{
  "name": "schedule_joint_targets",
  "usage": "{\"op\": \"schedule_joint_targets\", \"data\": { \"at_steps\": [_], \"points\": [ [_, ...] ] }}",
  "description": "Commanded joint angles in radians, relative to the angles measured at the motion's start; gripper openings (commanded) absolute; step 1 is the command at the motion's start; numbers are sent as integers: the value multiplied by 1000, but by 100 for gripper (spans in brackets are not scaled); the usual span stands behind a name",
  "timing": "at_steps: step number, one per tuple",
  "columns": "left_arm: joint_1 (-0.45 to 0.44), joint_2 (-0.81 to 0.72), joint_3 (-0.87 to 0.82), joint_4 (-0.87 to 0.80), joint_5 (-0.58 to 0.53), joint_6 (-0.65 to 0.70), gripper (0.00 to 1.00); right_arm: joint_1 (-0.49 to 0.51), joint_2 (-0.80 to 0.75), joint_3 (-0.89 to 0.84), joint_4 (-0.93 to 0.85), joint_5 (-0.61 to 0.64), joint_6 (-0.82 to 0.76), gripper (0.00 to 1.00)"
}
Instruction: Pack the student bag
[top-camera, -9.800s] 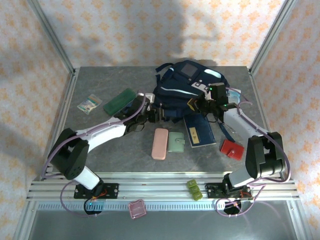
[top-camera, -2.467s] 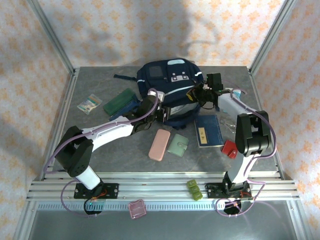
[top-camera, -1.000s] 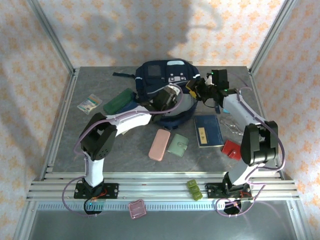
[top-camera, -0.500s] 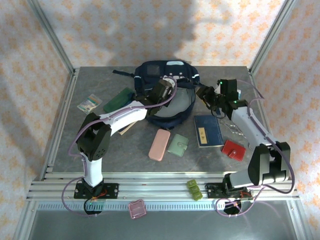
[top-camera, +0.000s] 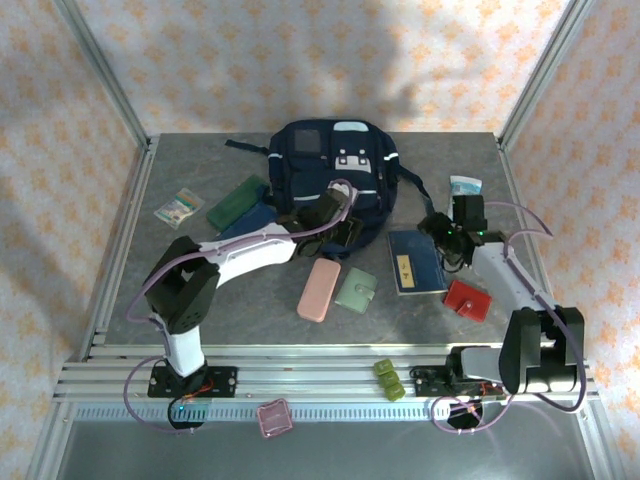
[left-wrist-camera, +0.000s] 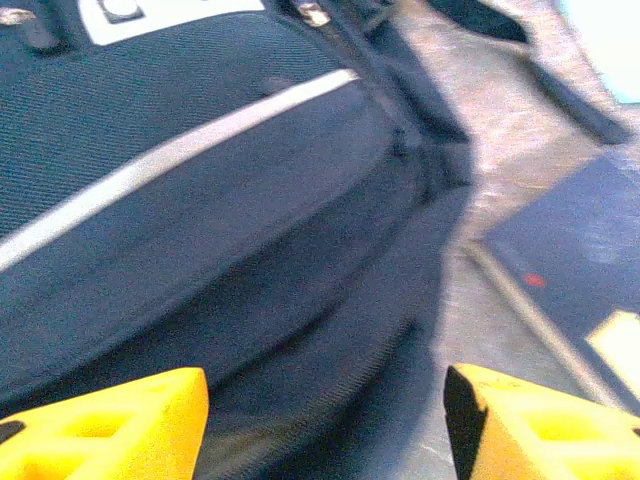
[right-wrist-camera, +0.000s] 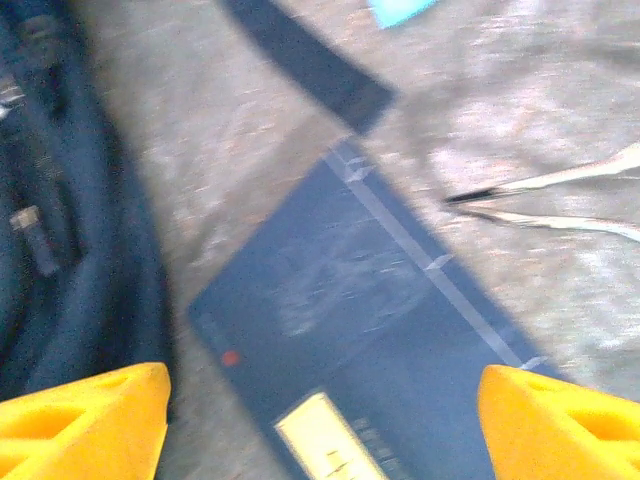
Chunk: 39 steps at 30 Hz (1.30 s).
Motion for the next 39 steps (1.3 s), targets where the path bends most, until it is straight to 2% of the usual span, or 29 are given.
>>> {"op": "schedule_joint_targets", "data": {
  "at_steps": [1,3,6,13,17,20,25,30,35,39],
  "points": [
    [-55,-34,-6,-13,163,-115,64,-55,27,-33,43,2,-33,77],
    [-87,8,16,-27,232,-133,64,-71,81,-29,60,-15,-43,75],
    [-128,92,93,-81,260,-138,63,-77,141,-38,85,-31,-51,73],
    [-151,300,265,-167,343,-156,61,-78,177,-93,133,-65,-62,72],
    [-152,385,349,-217,329,-163,59,-78,179,-129,164,-174,-75,69],
    [-153,436,395,-253,314,-167,53,-78,144,-168,213,-292,-66,65],
    [-153,474,416,-255,307,-161,42,-78,94,-200,289,-453,-49,60],
    [-153,506,420,-264,305,-147,24,-78,69,-224,363,-566,-29,55],
    [-153,497,377,-236,313,-149,22,-78,24,-251,439,-675,6,48],
    [-151,487,366,-219,314,-148,22,-74,-3,-277,453,-665,5,47]
  ]
}}
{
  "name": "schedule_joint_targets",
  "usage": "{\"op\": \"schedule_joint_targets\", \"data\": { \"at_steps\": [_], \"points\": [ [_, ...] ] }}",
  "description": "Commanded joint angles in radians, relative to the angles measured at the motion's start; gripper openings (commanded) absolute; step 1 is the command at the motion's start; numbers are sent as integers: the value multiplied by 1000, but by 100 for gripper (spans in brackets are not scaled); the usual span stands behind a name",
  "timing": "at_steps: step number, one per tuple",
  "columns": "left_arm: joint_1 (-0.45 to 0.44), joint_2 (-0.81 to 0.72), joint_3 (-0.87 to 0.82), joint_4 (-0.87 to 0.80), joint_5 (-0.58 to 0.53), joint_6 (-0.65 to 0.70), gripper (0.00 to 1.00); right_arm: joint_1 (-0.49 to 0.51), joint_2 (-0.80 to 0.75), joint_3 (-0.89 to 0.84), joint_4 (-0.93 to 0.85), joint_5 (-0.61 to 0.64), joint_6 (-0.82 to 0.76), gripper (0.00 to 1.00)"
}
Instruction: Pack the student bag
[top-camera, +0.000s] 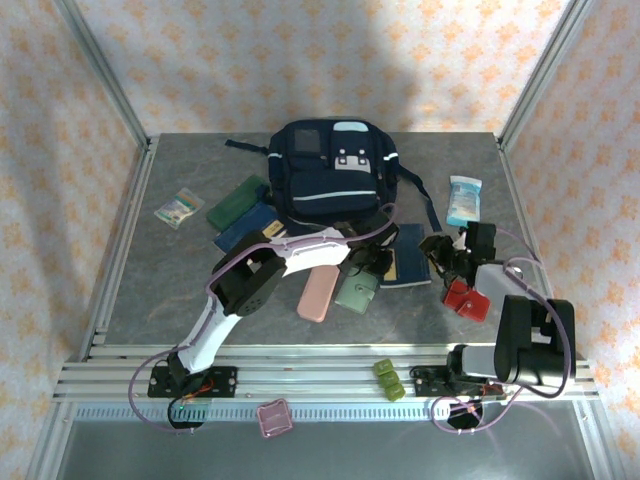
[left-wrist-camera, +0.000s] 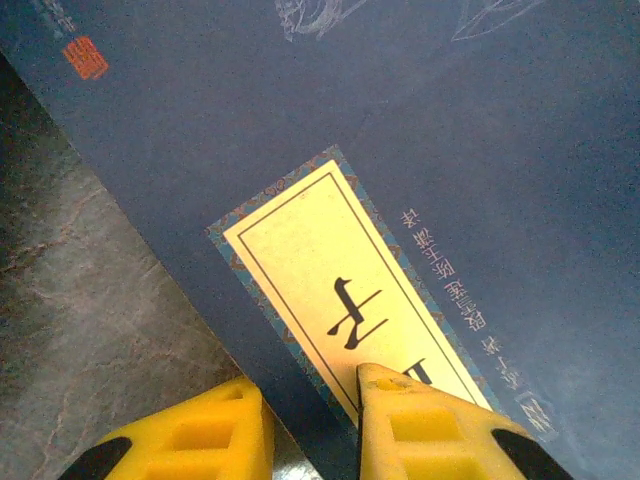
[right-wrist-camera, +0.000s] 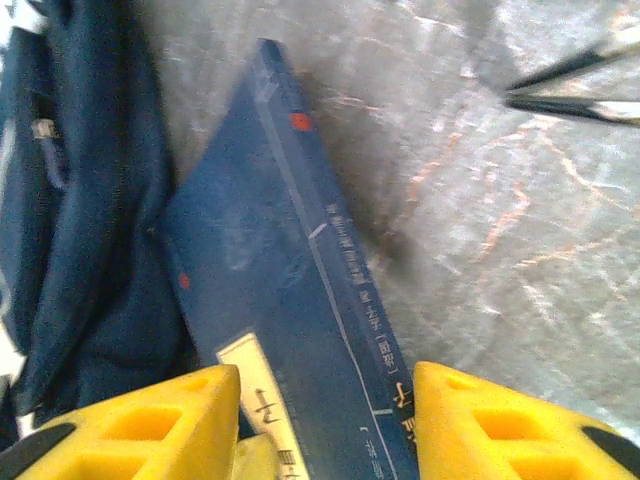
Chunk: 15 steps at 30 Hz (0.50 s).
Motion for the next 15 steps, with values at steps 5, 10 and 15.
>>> {"op": "schedule_joint_targets", "data": {
  "at_steps": [5,10,15],
  "points": [
    [-32,39,-20,67,55,15,22,76,41,-34,106,-262,25,41],
    [-32,19,-39,84,45,16,22,106,71,-6,79,-235,8,30],
    [-31,19,-47,98,45,11,23,113,97,28,29,-270,-39,38]
  ]
}}
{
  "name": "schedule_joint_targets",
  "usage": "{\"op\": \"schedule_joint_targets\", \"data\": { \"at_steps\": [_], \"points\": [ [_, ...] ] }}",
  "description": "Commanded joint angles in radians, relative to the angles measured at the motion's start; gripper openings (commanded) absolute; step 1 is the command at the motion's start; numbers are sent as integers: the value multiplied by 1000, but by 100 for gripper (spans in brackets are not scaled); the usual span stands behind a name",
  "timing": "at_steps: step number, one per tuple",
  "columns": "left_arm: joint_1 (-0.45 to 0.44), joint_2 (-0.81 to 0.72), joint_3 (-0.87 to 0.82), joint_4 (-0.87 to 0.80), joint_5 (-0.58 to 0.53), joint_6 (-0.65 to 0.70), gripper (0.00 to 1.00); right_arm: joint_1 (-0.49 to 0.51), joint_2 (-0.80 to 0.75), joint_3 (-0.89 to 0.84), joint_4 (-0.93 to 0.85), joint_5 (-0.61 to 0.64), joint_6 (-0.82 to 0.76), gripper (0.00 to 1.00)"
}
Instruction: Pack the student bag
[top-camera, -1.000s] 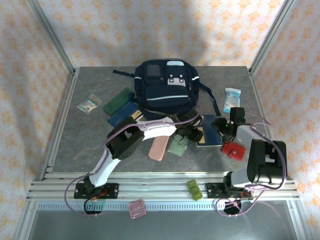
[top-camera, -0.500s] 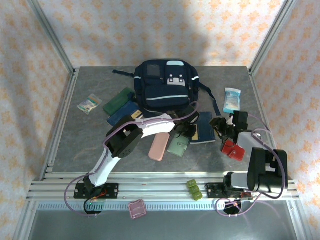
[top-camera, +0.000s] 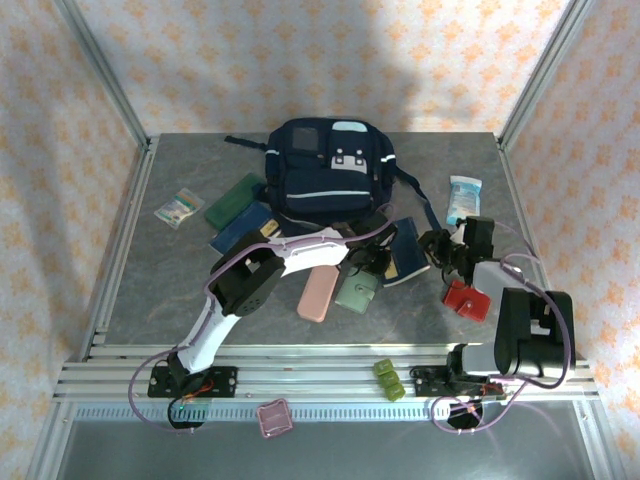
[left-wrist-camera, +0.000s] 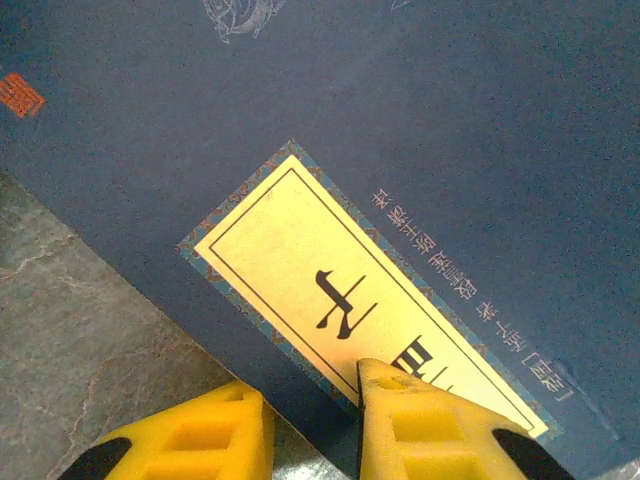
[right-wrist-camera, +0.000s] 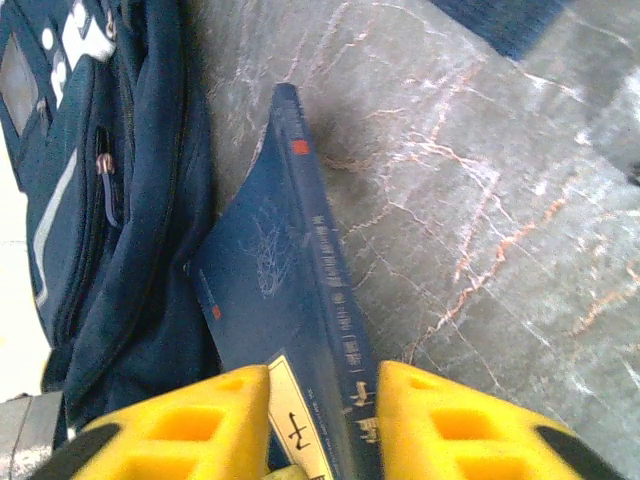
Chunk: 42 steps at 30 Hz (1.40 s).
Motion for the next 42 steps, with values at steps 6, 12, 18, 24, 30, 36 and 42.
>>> {"op": "schedule_joint_targets", "data": {
  "at_steps": [6,12,18,24,30,36,42],
  "points": [
    [-32,37,-24,99,63,11,23,115,70,5,-114,-275,-63,31],
    [-32,38,-17,98,55,17,23,130,94,14,-195,-253,-89,29],
    [-32,40,-21,102,55,16,23,131,144,51,-309,-142,-134,36],
    [-32,38,-22,99,45,21,23,140,151,58,-325,-179,-149,29],
    [-31,43,-19,99,42,24,23,148,106,26,-235,-331,-114,29],
    [-32,43,-19,98,42,31,23,150,31,25,-168,-394,-85,26],
    [-32,38,-22,98,43,32,23,163,64,23,-132,-374,-75,31]
  ]
}}
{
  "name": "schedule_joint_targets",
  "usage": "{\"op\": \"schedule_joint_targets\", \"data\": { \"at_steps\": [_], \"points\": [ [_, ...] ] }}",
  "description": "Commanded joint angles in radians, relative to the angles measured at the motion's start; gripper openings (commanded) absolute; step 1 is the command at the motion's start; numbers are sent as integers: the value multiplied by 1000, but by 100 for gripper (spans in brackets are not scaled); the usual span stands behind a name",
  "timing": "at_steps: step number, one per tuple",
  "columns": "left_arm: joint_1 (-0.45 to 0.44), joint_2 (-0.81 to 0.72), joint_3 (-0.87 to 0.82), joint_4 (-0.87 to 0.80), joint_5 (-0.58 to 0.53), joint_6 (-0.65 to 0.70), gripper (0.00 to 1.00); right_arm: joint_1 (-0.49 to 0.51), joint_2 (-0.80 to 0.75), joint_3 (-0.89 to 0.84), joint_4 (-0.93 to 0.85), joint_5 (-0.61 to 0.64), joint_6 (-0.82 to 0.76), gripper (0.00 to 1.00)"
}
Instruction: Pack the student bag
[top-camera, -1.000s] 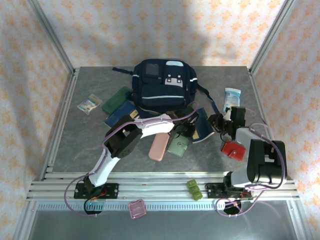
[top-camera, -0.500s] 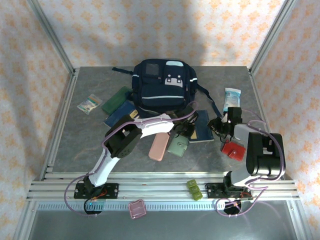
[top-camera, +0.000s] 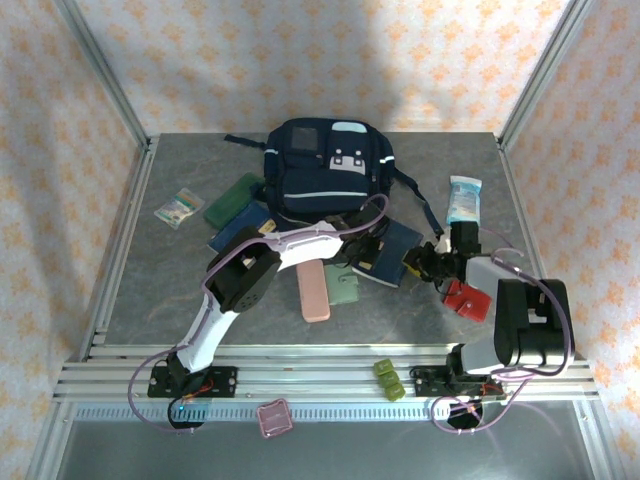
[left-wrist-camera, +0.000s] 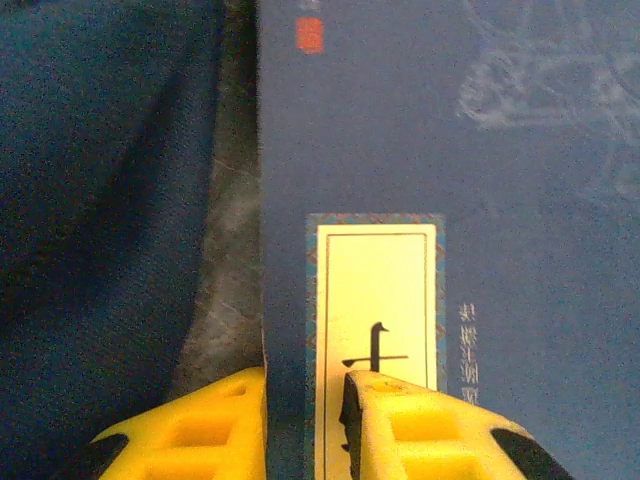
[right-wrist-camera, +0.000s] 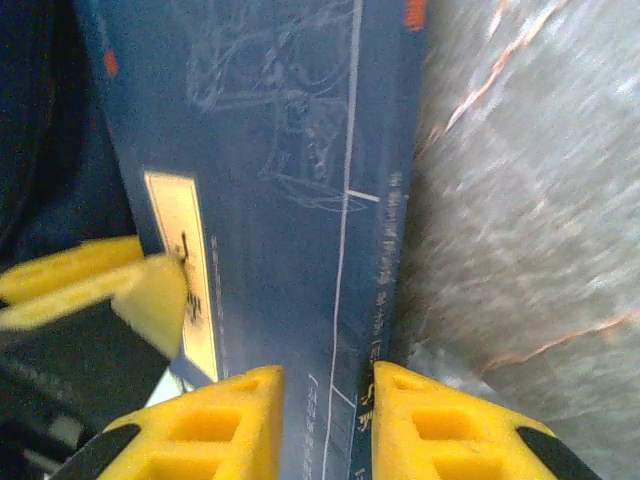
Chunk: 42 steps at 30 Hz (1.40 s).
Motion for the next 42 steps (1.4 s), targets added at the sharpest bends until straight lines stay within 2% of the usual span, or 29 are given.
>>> {"op": "schedule_joint_targets", "data": {
  "at_steps": [1,3,6,11,16,21,26,28,31,34,37,38,42],
  "points": [
    [-80,44,-23,106,181,5,23,81,24,3,70,-237,24,35],
    [-79,43,-24,107,185,6,22,82,58,4,73,-210,19,36],
    [-79,44,-24,106,185,5,20,82,82,-5,74,-107,62,40],
    [-80,40,-33,106,187,5,19,82,87,-35,104,-23,141,39],
    [-79,38,-51,118,206,5,16,83,-17,-124,388,-193,257,35],
    [-79,38,-58,124,217,4,14,82,-178,-108,461,-239,297,35],
    [-78,38,-61,136,227,-4,14,84,-169,-121,507,-216,306,34],
    [-79,35,-67,137,228,-5,14,84,-135,-117,449,-150,290,33],
    [-79,31,-74,142,232,-7,14,85,-76,-138,475,-131,308,32],
    [-79,26,-78,137,224,-8,14,85,-84,-130,412,-69,290,21],
    [-77,4,-88,140,201,-18,14,84,-130,-85,249,33,227,7],
    [-77,-9,-92,144,194,-27,17,82,-151,-70,203,57,209,1],
    [-38,-135,-156,216,198,-84,38,58,-233,-33,105,37,175,0]
  ]
}}
